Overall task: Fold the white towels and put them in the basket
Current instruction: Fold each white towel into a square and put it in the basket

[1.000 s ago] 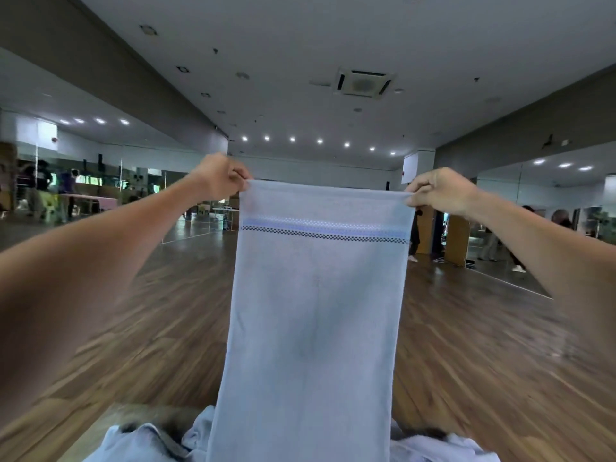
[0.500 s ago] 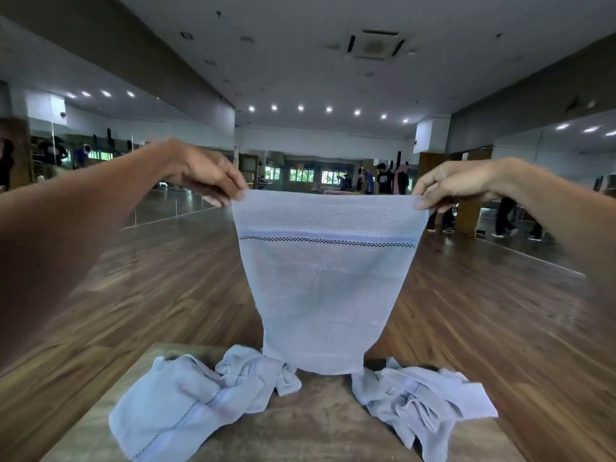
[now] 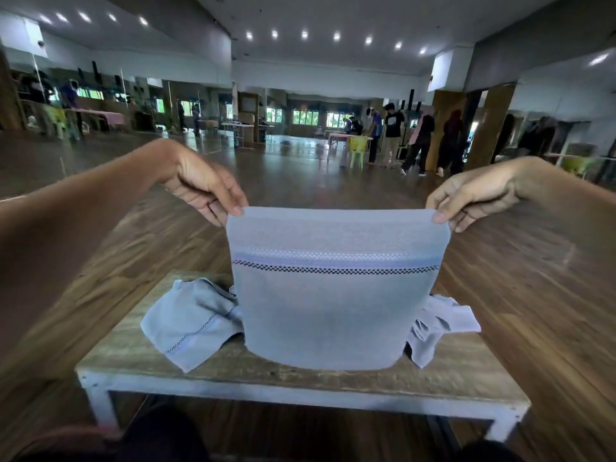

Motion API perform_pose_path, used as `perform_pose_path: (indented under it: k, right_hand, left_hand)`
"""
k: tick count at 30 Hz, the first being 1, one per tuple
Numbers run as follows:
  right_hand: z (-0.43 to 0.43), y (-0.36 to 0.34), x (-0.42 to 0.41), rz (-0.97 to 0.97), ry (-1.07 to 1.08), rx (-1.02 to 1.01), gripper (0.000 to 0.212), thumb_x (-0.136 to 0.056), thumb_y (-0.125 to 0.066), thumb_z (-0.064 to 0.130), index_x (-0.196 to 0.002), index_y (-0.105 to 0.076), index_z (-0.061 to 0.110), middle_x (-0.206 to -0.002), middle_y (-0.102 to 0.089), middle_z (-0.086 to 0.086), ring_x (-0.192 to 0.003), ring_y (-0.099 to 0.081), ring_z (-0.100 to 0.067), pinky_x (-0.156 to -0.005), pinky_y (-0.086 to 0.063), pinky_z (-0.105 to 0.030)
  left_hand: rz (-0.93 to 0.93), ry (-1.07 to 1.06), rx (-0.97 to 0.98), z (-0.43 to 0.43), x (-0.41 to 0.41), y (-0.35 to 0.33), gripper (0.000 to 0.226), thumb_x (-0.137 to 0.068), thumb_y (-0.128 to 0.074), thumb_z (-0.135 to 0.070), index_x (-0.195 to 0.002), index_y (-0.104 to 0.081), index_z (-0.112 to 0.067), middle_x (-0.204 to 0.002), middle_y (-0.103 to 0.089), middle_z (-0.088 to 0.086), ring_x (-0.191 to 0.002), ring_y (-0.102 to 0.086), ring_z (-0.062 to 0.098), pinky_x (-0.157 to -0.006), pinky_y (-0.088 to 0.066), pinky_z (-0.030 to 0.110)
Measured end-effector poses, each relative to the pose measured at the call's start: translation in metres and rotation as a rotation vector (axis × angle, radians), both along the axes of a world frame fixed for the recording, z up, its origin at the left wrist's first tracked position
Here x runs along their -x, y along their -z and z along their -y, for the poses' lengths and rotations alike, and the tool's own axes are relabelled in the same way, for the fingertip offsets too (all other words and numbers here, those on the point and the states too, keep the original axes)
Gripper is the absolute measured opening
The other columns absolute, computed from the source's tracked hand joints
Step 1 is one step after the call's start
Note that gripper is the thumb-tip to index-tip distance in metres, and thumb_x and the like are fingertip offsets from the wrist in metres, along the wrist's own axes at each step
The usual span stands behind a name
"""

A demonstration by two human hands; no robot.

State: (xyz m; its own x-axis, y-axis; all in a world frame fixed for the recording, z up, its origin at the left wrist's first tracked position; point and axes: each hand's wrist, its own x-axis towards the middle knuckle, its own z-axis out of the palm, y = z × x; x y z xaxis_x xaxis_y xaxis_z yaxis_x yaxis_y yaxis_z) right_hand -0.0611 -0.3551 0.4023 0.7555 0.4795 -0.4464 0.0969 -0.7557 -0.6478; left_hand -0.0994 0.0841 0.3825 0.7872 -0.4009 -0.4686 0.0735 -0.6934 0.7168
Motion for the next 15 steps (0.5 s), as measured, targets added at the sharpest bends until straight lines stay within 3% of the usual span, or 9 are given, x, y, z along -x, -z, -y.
perform_pose_path:
  k: [5,7,9,12,14,15]
  right_hand:
    - [0.007,0.11,-0.004,-0.083,0.029,-0.078,0.048,-0.045,-0.094,0.031,-0.079,-0.068,0.008,-0.08,-0.07,-0.009,-0.067,-0.067,-0.013,-0.062,-0.055,-0.02]
    - [0.008,0.159,-0.004,-0.098,0.069,-0.118,0.033,-0.063,-0.087,0.022,-0.079,-0.064,0.005,-0.077,-0.069,-0.009,-0.065,-0.066,-0.013,-0.06,-0.054,-0.019]
    - [0.008,0.206,-0.002,-0.054,0.089,-0.118,0.022,-0.074,-0.078,0.019,-0.08,-0.063,0.005,-0.078,-0.065,-0.01,-0.069,-0.062,-0.016,-0.069,-0.052,-0.024]
    - [0.006,0.268,-0.002,0.085,0.124,-0.147,0.019,-0.077,-0.075,0.023,-0.08,-0.066,0.007,-0.076,-0.059,-0.008,-0.075,-0.051,-0.018,-0.073,-0.042,-0.029]
    - [0.0,0.299,-0.001,0.148,0.159,-0.182,0.006,-0.082,-0.071,0.009,-0.078,-0.067,0.01,-0.07,-0.064,0.003,-0.074,-0.055,-0.014,-0.07,-0.041,-0.022]
    - [-0.002,0.313,-0.002,0.183,0.172,-0.179,0.012,-0.083,-0.07,0.005,-0.075,-0.068,0.014,-0.069,-0.066,0.009,-0.074,-0.059,-0.01,-0.071,-0.042,-0.019]
  left_hand:
    - [-0.068,-0.044,0.099,-0.005,-0.005,0.11,0.069,-0.041,-0.096,-0.033,-0.097,-0.068,-0.004,-0.095,-0.072,0.014,-0.082,-0.071,0.018,-0.074,-0.057,0.024]
    - [-0.094,-0.069,0.119,-0.008,-0.004,0.157,0.062,-0.049,-0.091,-0.033,-0.098,-0.066,-0.005,-0.095,-0.072,0.011,-0.084,-0.07,0.018,-0.072,-0.055,0.021]
    - [-0.075,-0.092,0.083,-0.007,-0.001,0.201,0.044,-0.066,-0.081,-0.03,-0.099,-0.065,-0.007,-0.096,-0.067,0.01,-0.089,-0.066,0.019,-0.076,-0.052,0.018]
    - [0.145,-0.172,0.021,-0.001,0.002,0.264,0.008,-0.088,-0.066,-0.021,-0.093,-0.067,-0.015,-0.089,-0.069,-0.003,-0.082,-0.066,0.006,-0.073,-0.049,0.015]
    - [0.274,-0.225,0.021,0.004,0.001,0.298,0.005,-0.089,-0.065,-0.016,-0.087,-0.068,-0.019,-0.075,-0.069,-0.016,-0.068,-0.063,-0.003,-0.064,-0.046,0.012]
    - [0.317,-0.243,0.024,0.006,-0.001,0.313,0.009,-0.088,-0.066,-0.014,-0.083,-0.068,-0.021,-0.07,-0.069,-0.019,-0.067,-0.063,-0.003,-0.063,-0.045,0.011]
